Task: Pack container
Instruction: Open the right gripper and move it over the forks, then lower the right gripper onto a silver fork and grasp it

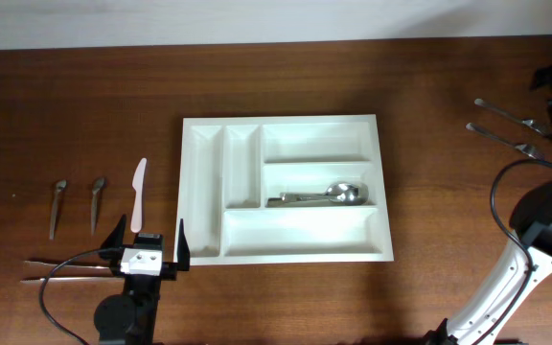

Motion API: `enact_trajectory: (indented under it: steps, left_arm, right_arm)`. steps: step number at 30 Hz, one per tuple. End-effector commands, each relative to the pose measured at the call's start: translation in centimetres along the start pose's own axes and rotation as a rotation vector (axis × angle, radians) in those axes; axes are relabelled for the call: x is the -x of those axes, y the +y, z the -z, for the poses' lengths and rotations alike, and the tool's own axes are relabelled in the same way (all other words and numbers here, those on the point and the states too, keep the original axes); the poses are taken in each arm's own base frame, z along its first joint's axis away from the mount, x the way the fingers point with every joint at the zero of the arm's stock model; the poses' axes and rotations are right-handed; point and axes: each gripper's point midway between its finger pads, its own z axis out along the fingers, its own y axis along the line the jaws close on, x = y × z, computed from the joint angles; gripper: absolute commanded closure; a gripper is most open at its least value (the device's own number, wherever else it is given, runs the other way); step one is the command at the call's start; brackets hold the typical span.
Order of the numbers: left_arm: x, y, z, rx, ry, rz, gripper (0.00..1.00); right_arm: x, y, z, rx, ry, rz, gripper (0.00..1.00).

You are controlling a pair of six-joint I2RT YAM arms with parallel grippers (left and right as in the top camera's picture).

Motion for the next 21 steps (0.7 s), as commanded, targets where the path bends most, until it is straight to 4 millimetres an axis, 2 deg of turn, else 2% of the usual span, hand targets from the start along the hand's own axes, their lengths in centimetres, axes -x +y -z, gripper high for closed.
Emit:
enact_trajectory:
  steps: [1,3,6,11,21]
  left_arm:
    - [-0.2,0.2,0.0,0.013,0.001,-0.016,0.01]
    - [-0.2,0.2,0.0,0.013,0.001,-0.016,0.01]
    - [-0.2,0.2,0.0,0.013,0.001,-0.016,0.01]
    - [-0.2,0.2,0.0,0.013,0.001,-0.016,0.01]
    - [-0.2,0.2,0.0,0.013,0.001,-0.016,0.01]
  right_arm:
    - [0.4,-1.6,-0.6,-0.106,-0.057,-0.068,0.01]
    - [0.2,-1.7,-1.0,-0.104,-0.05,-0.174,0.01]
    - [0.2,-1.5,-2.0,-0.1,-0.044,-0.232,0.01]
    - [-1.3,-2.8,-4.5,-0.173,0.024,-0.37,0.01]
    - [-1.5,-3.5,-9.0,-0.216,0.065,-0.455,0.01]
